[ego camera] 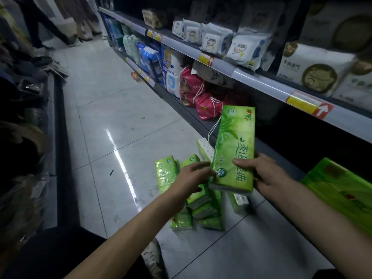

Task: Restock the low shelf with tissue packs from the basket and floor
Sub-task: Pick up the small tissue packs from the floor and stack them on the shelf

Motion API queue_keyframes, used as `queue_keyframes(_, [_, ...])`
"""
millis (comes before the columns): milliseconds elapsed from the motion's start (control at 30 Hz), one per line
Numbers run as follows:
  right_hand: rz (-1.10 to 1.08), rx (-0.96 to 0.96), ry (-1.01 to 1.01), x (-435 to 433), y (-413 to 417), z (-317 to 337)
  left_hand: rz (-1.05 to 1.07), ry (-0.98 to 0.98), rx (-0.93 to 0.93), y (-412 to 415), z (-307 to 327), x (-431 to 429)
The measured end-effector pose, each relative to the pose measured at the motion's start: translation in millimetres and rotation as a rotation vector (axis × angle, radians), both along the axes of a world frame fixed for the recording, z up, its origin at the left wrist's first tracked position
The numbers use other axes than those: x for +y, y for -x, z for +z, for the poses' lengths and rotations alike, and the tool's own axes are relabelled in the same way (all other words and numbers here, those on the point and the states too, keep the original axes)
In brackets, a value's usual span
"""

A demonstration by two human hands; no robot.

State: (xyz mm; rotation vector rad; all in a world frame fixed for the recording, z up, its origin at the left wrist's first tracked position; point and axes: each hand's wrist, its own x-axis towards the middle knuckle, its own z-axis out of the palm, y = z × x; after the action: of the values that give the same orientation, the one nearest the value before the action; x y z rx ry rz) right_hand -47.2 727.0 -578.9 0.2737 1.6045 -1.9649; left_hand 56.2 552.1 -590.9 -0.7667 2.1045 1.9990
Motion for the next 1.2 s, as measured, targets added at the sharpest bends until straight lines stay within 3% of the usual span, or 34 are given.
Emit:
queue_keyframes(133, [-0.012,0.003,-0.005,5,3,-2,0.049,0.282,0.093,6,-5,-5])
queue_keyframes(267, [0.019,0.146,-0.146,10,0,0,0.124,0.388,0.141,14,-4,-16])
queue_keyframes(367, [0.103,0.427,-0.446,18,-1,-2,0.131,0.529,0.185,19,0,-24])
queue_keyframes(533, [0.238,0.912,-0.935,36,-7,-10,0.068,0.986,0.298,23,2,-36])
queue_keyframes(667, [0.274,1.303,-1.023,47,-7,-6,-0.145,1.150,0.335,24,2,-43])
queue_keyframes(767, [0.355,1.458,-1.094,58,0,0,-0.323,1.263,0.335,23,1,-35])
queue_keyframes(900, [0.423,1.476,-1.285,73,11,-6,-0.302,1.231,0.339,19,-6,-17])
queue_keyframes(1033, [0.305,1.408,-1.319,80,13,-9,-0.289,1.196,0.403,16,-4,-2])
queue_keyframes(1100, [0.254,1.313,-1.321,82,14,-12,-0.213,1.006,0.316,20,-4,7])
queue_keyframes(1200, [0.237,1.076,-1.254,85,12,-19,-0.045,0.481,0.098,28,-12,18])
